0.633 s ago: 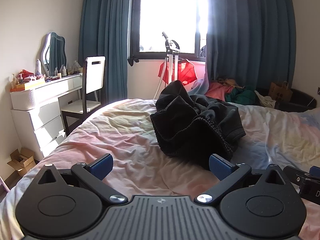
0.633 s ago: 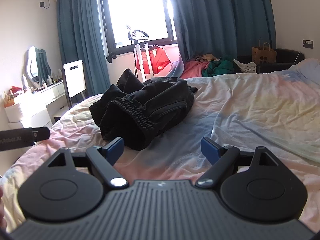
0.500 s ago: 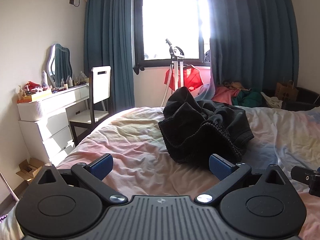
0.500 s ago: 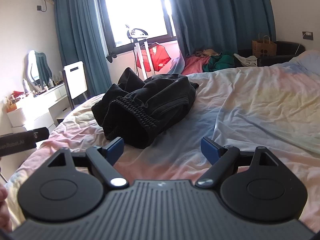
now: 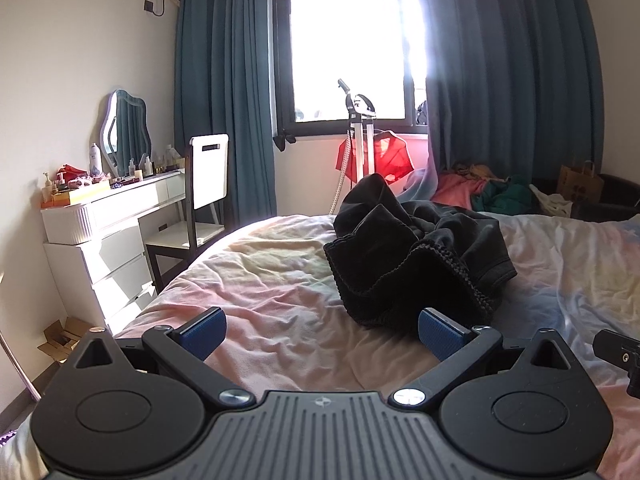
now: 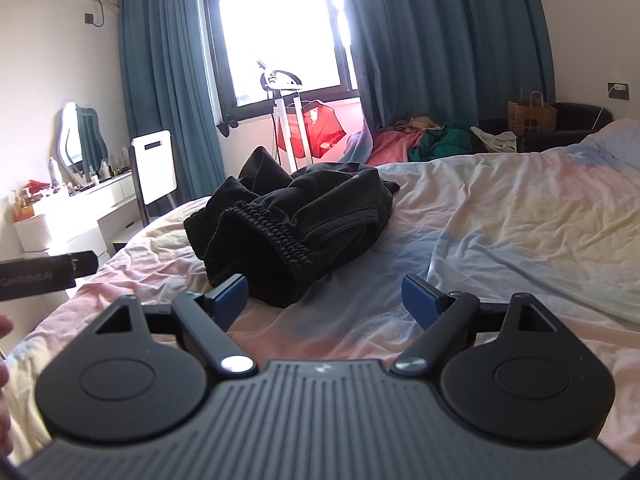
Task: Fold clothes
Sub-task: 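Move both grippers toward the crumpled black garment on the bed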
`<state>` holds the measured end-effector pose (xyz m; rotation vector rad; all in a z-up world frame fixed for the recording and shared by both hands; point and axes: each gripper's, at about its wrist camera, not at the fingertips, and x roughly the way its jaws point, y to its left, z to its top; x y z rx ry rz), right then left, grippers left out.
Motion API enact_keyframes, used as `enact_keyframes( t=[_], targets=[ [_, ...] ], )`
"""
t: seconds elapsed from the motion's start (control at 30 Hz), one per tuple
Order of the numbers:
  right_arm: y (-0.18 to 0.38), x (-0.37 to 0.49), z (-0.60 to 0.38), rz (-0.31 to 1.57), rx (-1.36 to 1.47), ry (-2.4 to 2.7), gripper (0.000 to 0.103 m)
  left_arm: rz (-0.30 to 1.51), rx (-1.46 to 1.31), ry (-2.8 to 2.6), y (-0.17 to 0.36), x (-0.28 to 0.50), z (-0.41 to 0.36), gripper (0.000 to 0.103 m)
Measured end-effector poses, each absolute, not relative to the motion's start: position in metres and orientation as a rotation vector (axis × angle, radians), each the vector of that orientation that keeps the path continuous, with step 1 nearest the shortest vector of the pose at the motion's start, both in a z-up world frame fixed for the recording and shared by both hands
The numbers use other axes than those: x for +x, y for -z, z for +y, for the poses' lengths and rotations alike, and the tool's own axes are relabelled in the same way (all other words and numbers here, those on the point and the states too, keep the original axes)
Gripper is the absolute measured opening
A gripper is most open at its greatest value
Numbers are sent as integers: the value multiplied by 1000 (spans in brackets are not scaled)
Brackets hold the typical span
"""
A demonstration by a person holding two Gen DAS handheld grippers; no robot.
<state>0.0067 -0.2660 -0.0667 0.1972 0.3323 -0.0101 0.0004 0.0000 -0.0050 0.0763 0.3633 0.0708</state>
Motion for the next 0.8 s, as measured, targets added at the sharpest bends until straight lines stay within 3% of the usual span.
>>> enact_keyframes(
  t=[0.33, 0.8],
  targets=[
    [64, 1, -263, 292, 253, 30, 86, 290, 117, -59, -4, -11, 6, 103],
    [13, -15, -224, 272, 269, 126, 86, 171, 151, -80, -29, -52, 44, 103]
  ],
)
